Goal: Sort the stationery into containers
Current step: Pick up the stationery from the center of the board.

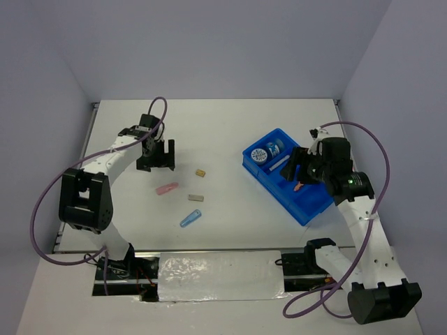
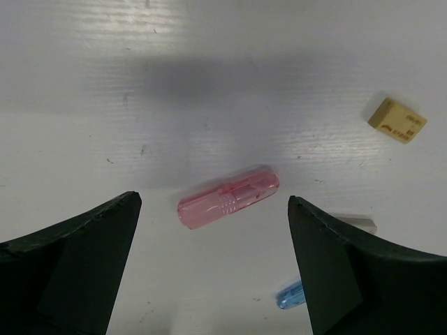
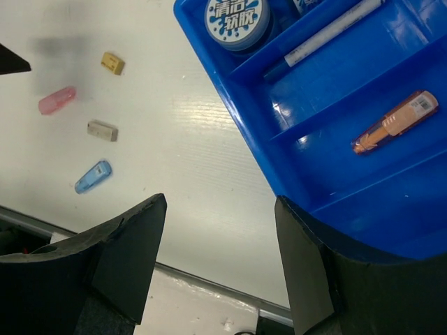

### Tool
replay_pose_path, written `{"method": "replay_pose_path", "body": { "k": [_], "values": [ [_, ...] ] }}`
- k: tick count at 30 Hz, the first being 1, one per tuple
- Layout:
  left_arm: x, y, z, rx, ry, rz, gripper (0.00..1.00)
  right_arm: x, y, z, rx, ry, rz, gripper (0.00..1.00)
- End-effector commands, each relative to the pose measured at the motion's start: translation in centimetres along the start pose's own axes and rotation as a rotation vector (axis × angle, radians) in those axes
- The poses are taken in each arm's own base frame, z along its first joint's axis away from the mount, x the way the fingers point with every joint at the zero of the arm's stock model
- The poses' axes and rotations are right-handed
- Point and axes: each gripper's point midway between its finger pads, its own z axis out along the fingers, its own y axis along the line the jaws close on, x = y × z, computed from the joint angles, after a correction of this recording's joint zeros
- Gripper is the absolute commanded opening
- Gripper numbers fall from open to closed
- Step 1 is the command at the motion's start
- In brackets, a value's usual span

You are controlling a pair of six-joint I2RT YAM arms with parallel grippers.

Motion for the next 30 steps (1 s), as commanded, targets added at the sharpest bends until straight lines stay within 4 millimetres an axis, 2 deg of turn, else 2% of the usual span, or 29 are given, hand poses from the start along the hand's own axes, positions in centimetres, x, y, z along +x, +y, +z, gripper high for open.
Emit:
{"method": "replay_pose_path", "body": {
  "k": [1, 4, 6, 10, 15, 19, 20, 22, 24, 27, 30],
  "values": [
    [2.5, -0.6, 1.5, 0.057, 0.082, 0.100, 0.99, 1.3, 0.4, 0.6, -0.046, 0.051, -0.035, 0.71],
    [4.0, -0.4, 2.5, 0.027, 0.128, 0.124, 0.99, 1.0, 0.8, 0.9, -0.068, 0.056, -0.033, 0.71],
    [4.3, 0.9, 3.1, -0.048, 0.128, 0.122, 0.99, 0.9, 1.0, 1.0, -0.078, 0.060, -0.031, 0.71],
    [5.3, 0.9, 4.6, -0.063, 0.149, 0.123, 0.99, 0.5, 1.6, 1.2, -0.109, 0.062, -0.026, 0.72],
    [6.6, 0.8, 4.6, -0.078, 0.161, 0.118, 0.99, 0.2, 1.9, 1.3, -0.123, 0.071, -0.029, 0.72],
    [7.9, 1.4, 5.0, -0.126, 0.179, 0.121, 0.96, 0.1, 2.1, 1.7, -0.135, 0.070, -0.023, 0.72],
    [8.2, 1.5, 5.1, -0.132, 0.187, 0.119, 0.87, 0.0, 2.1, 1.7, -0.136, 0.068, -0.024, 0.72],
    [9.2, 1.8, 5.6, -0.146, 0.217, 0.108, 0.82, -0.1, 2.2, 1.7, -0.135, 0.069, -0.028, 0.71],
    [9.9, 1.7, 5.9, -0.141, 0.236, 0.101, 0.69, -0.4, 2.2, 1.6, -0.136, 0.067, -0.027, 0.72],
    [10.7, 1.5, 6.0, -0.122, 0.246, 0.085, 0.61, -0.7, 2.6, 1.5, -0.148, 0.064, -0.026, 0.72],
    [11.3, 1.0, 6.0, -0.084, 0.253, 0.078, 0.38, -0.9, 2.9, 1.4, -0.162, 0.058, -0.023, 0.72]
  ]
}}
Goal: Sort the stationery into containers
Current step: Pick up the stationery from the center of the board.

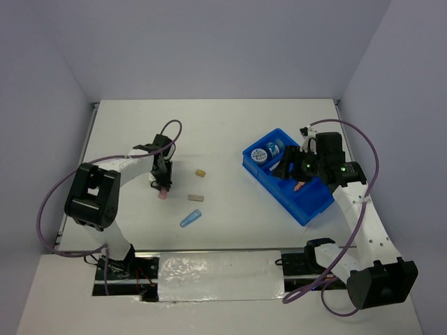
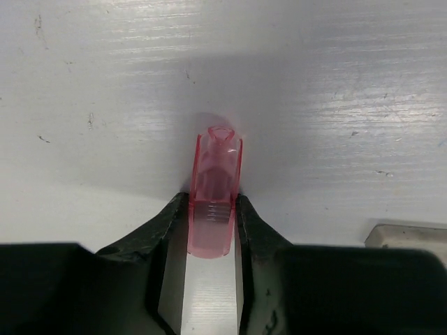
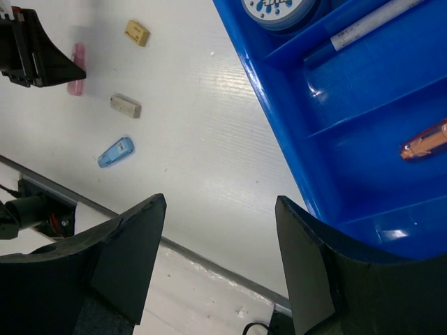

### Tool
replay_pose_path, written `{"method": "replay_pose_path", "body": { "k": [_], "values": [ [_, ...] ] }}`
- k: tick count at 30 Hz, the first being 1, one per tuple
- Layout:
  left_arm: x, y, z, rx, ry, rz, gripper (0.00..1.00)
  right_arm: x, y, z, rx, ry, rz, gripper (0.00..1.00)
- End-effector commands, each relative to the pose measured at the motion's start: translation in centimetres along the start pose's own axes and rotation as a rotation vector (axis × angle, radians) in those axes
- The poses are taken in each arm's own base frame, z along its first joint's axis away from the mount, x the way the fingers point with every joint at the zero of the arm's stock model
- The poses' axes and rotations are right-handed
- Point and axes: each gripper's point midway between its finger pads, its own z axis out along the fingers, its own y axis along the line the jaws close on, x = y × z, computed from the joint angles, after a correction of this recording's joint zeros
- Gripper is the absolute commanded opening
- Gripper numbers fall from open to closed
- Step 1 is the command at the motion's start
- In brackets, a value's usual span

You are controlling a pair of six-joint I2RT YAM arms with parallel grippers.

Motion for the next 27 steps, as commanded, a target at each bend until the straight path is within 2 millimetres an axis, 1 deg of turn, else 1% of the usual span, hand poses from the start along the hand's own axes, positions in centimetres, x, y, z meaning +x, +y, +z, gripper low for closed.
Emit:
{"method": "replay_pose_path", "body": {
  "k": [1, 2, 4, 5, 7, 8, 9, 10, 11, 12, 13, 14, 15, 16, 17, 18, 19, 20, 21, 22, 23, 24, 25, 26, 27],
  "values": [
    [3.8, 0.1, 1.6, 0.009, 0.111, -0.003, 0.29, -2.2, 1.8, -0.9, -0.059, -0.068, -0.042, 0.72],
    [3.8, -0.1, 1.5, 0.023, 0.112, -0.001, 0.12, -2.2, 2.0, -0.9, -0.072, -0.066, -0.043, 0.72],
    [3.7, -0.8, 0.6, 0.058, 0.099, 0.012, 0.00, -2.0, 2.3, -0.9, -0.092, -0.060, -0.040, 0.72],
    [2.9, -1.2, -0.4, 0.075, 0.058, 0.018, 0.00, -1.7, 2.9, -0.8, -0.126, -0.048, -0.039, 0.72],
    [2.0, -1.7, -1.9, 0.100, 0.008, 0.015, 0.00, -1.6, 3.8, -0.9, -0.178, -0.052, -0.022, 0.73],
    [0.9, -2.4, -3.6, 0.140, -0.056, 0.018, 0.00, -1.1, 4.5, -0.8, -0.223, -0.036, -0.004, 0.74],
    [0.4, -3.0, -4.6, 0.175, -0.087, 0.016, 0.00, -1.5, 5.3, -0.8, -0.257, -0.051, 0.032, 0.75],
    [-0.5, -3.8, -5.5, 0.213, -0.136, 0.023, 0.00, -0.8, 6.2, -0.4, -0.293, -0.028, 0.044, 0.75],
    [-1.3, -4.6, -7.6, 0.262, -0.209, 0.038, 0.00, -0.7, 7.2, -0.3, -0.327, -0.014, 0.058, 0.75],
    [-1.5, -5.9, -8.8, 0.332, -0.243, 0.059, 0.00, -0.9, 8.0, 0.1, -0.333, 0.001, 0.115, 0.74],
    [-2.3, -6.9, -10.0, 0.386, -0.306, 0.074, 0.00, -0.5, 9.4, 0.3, -0.349, 0.020, 0.122, 0.74],
    [-2.6, -8.2, -12.2, 0.455, -0.372, 0.104, 0.00, -1.3, 10.2, 0.5, -0.344, -0.001, 0.201, 0.74],
    [-2.3, -9.9, -13.9, 0.561, -0.389, 0.144, 0.00, -1.5, 10.8, 0.8, -0.343, -0.005, 0.246, 0.74],
    [-2.6, -11.5, -15.5, 0.630, -0.437, 0.184, 0.00, -1.9, 11.5, 0.9, -0.349, -0.018, 0.281, 0.74],
    [-2.5, -12.3, -17.2, 0.680, -0.479, 0.212, 0.00, -2.4, 13.1, 0.9, -0.378, -0.029, 0.331, 0.73],
    [-2.4, -13.1, -18.1, 0.715, -0.498, 0.236, 0.00, -3.3, 13.3, 1.1, -0.361, -0.070, 0.349, 0.73],
    [-1.9, -14.4, -19.3, 0.763, -0.513, 0.277, 0.00, -4.2, 14.3, 1.0, -0.374, -0.088, 0.350, 0.73],
    [-1.6, -15.0, -19.8, 0.785, -0.517, 0.300, 0.00, -4.5, 15.4, 0.9, -0.384, -0.090, 0.353, 0.72],
    [-1.2, -16.1, -20.6, 0.831, -0.516, 0.334, 0.00, -5.4, 16.6, 0.9, -0.386, -0.108, 0.346, 0.71],
    [-0.8, -16.5, -20.9, 0.851, -0.509, 0.345, 0.00, -6.3, 17.0, 0.3, -0.395, -0.133, 0.342, 0.71],
    [-0.7, -17.0, -21.5, 0.876, -0.513, 0.351, 0.00, -6.0, 17.5, 1.1, -0.388, -0.106, 0.339, 0.71],
    [-0.4, -17.6, -22.0, 0.896, -0.513, 0.363, 0.00, -7.0, 18.3, 0.7, -0.391, -0.127, 0.328, 0.71],
    [-0.1, -18.2, -22.9, 0.913, -0.529, 0.381, 0.00, -7.0, 18.4, 1.1, -0.366, -0.121, 0.323, 0.70],
    [0.1, -18.5, -23.4, 0.923, -0.534, 0.385, 0.00, -6.4, 18.0, 2.3, -0.319, -0.090, 0.317, 0.70],
    [0.1, -18.8, -23.9, 0.931, -0.546, 0.389, 0.00, -6.2, 18.8, 2.3, -0.321, -0.086, 0.300, 0.69]
  ]
}}
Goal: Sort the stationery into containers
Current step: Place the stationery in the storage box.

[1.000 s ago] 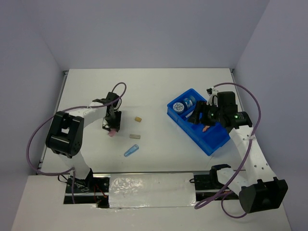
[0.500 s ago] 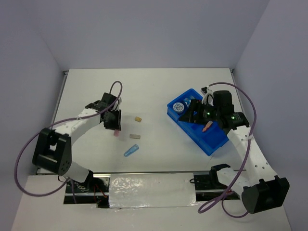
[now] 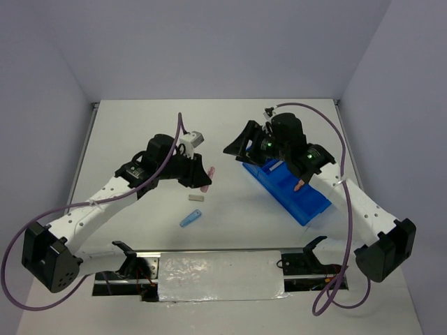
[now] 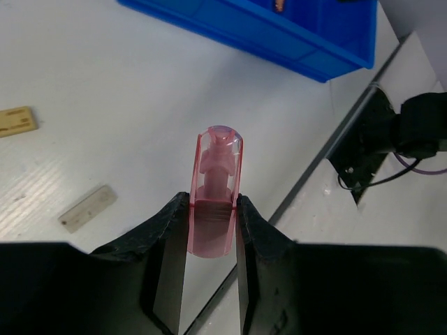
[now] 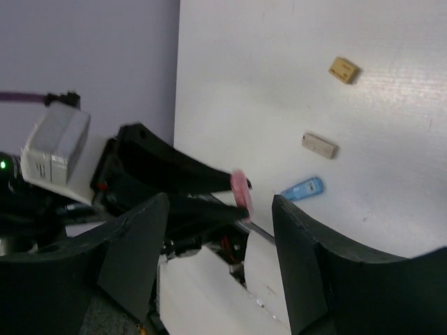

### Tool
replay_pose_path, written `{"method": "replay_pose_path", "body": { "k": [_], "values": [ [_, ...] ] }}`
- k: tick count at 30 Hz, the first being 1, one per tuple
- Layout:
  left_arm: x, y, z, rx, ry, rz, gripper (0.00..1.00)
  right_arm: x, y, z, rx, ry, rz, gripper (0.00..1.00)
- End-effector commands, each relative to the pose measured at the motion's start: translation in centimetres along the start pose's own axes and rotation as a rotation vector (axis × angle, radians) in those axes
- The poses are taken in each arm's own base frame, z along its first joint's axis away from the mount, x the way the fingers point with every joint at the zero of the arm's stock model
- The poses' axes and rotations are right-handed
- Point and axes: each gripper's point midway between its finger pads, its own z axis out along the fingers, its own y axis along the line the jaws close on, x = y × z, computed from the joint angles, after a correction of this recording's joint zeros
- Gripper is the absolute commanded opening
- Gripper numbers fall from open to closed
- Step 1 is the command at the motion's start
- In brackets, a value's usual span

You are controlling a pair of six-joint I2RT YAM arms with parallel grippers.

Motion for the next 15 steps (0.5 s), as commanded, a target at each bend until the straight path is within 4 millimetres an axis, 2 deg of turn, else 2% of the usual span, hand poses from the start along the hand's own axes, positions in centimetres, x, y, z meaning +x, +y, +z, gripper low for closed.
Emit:
{"method": "replay_pose_path", "body": {
  "k": [1, 5, 12, 13, 15],
  "values": [
    [-3.3, -4.3, -0.9, 0.127, -0.095, 0.060, 0.00, -1.5, 1.8, 0.8, 0.024, -0.075, -0.006, 0.68],
    [-4.1, -5.3, -1.6, 0.149, -0.123, 0.068, 0.00, 0.7, 0.6, 2.1, 0.090, -0.004, 0.017, 0.63],
    [-4.6, -5.5, -2.0, 0.149, -0.143, 0.084, 0.00, 4.2, 1.9, 3.1, 0.054, 0.096, 0.002, 0.59],
    [-4.6, -5.5, -2.0, 0.147, -0.145, 0.086, 0.00, 4.7, 2.4, 3.3, 0.034, 0.106, 0.004, 0.56],
    [-4.7, -5.6, -2.1, 0.149, -0.153, 0.090, 0.02, 5.7, 2.1, 3.6, 0.030, 0.134, 0.015, 0.52]
  ]
}}
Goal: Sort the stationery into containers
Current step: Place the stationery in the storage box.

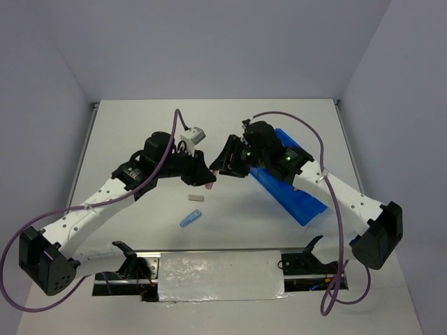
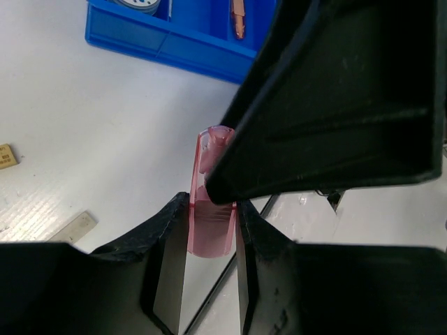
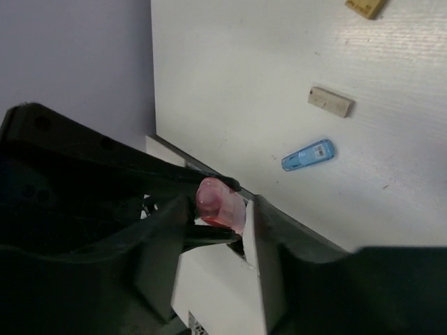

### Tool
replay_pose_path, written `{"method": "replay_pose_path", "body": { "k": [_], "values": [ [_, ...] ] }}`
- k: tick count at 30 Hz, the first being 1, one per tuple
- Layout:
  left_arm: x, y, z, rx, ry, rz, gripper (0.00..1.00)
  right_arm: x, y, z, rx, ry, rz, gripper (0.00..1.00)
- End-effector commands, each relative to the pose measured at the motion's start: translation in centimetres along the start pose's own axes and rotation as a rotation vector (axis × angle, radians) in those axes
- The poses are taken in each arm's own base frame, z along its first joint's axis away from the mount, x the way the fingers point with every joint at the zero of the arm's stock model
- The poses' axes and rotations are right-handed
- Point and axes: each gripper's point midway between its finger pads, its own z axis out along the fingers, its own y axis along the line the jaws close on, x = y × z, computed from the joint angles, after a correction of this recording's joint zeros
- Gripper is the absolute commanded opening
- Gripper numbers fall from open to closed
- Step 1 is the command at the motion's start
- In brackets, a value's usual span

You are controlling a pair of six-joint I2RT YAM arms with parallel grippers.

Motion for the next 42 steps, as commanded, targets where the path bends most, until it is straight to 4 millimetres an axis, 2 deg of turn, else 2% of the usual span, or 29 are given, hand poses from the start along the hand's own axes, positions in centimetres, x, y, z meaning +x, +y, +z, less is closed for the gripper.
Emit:
{"method": "replay_pose_path", "body": {
  "k": [1, 3, 4, 5, 6, 7, 8, 9, 10, 11, 13, 14, 16, 17, 18, 20, 21, 25, 28, 30, 32, 33, 37, 40, 42],
  "values": [
    [-3.0, -2.0, -1.1, 0.052, -0.100, 0.053, 0.03, 0.9, 1.2, 0.3, -0.047, 0.017, 0.014, 0.45],
    [-3.1, -2.1, -1.3, 0.055, -0.112, 0.055, 0.12, 1.5, 0.8, 0.8, -0.046, 0.036, 0.024, 0.37],
    [-3.2, -2.2, -1.3, 0.052, -0.118, 0.055, 0.16, 1.5, 1.1, 0.9, -0.067, 0.033, 0.033, 0.28],
    [-3.3, -2.2, -1.4, 0.047, -0.121, 0.055, 0.25, 1.7, 1.0, 1.0, -0.074, 0.043, 0.040, 0.17],
    [-3.5, -2.1, -1.7, 0.038, -0.130, 0.057, 0.35, 1.7, 1.1, 1.0, -0.077, 0.038, 0.049, 0.00],
    [-3.7, -1.7, -1.8, 0.010, -0.141, 0.054, 0.48, 1.5, 1.4, 0.8, -0.087, 0.027, 0.043, 0.00],
    [-3.8, -1.5, -1.9, -0.008, -0.145, 0.051, 0.92, 1.2, 1.4, 0.6, -0.088, 0.018, 0.038, 0.00],
    [-3.9, -1.2, -2.1, -0.029, -0.153, 0.048, 0.99, 0.6, 1.1, 0.4, -0.078, -0.003, 0.028, 0.00],
    [-4.1, -0.7, -2.2, -0.061, -0.157, 0.043, 0.99, 0.1, 0.1, -0.1, -0.042, -0.018, -0.001, 0.00],
    [-4.2, -0.5, -2.5, -0.089, -0.148, 0.037, 0.99, -1.9, -1.7, -0.6, 0.009, -0.070, 0.007, 0.00],
    [-4.2, 1.4, -2.9, -0.207, -0.141, 0.008, 0.99, -4.5, -6.5, -2.8, 0.181, -0.181, -0.020, 0.00],
    [-3.8, 2.4, -3.8, -0.285, -0.113, -0.017, 0.99, -6.7, -10.7, -4.2, 0.287, -0.246, 0.028, 0.00],
    [-2.7, 4.7, -4.6, -0.435, -0.068, -0.081, 0.99, -7.9, -15.8, -7.0, 0.446, -0.302, 0.033, 0.00],
    [-2.9, 6.5, -5.8, -0.561, -0.080, -0.093, 0.99, -7.9, -18.5, -7.9, 0.525, -0.314, 0.053, 0.00],
    [-1.0, 7.8, -6.5, -0.644, -0.001, -0.127, 0.99, -8.9, -21.1, -9.7, 0.595, -0.348, 0.077, 0.00],
    [0.5, 9.4, -7.7, -0.768, 0.044, -0.178, 0.99, -8.7, -24.3, -11.3, 0.696, -0.363, 0.109, 0.00],
    [2.0, 9.9, -7.8, -0.798, 0.102, -0.204, 0.99, -9.2, -25.7, -12.4, 0.733, -0.386, 0.129, 0.00],
    [4.7, 10.0, -7.0, -0.774, 0.181, -0.244, 0.99, -10.0, -29.2, -14.1, 0.822, -0.418, 0.188, 0.00],
    [7.0, 9.4, -5.8, -0.688, 0.232, -0.256, 0.99, -10.2, -30.8, -14.3, 0.856, -0.405, 0.209, 0.02],
    [7.8, 9.1, -5.3, -0.645, 0.255, -0.250, 0.99, -10.2, -31.6, -14.1, 0.870, -0.387, 0.216, 0.04],
    [9.1, 9.6, -5.2, -0.654, 0.293, -0.242, 0.99, -10.1, -32.3, -13.9, 0.877, -0.379, 0.230, 0.16],
    [9.5, 9.8, -5.2, -0.656, 0.304, -0.241, 0.99, -10.0, -32.5, -13.8, 0.871, -0.378, 0.235, 0.29],
    [11.0, 10.2, -4.5, -0.635, 0.344, -0.231, 0.99, -10.2, -32.6, -12.9, 0.847, -0.349, 0.245, 0.55],
    [12.0, 10.8, -4.2, -0.652, 0.374, -0.229, 0.99, -10.6, -32.1, -12.8, 0.829, -0.351, 0.240, 0.61],
    [12.1, 11.0, -4.0, -0.657, 0.384, -0.232, 0.99, -11.2, -31.1, -13.2, 0.802, -0.370, 0.227, 0.62]
  ]
}}
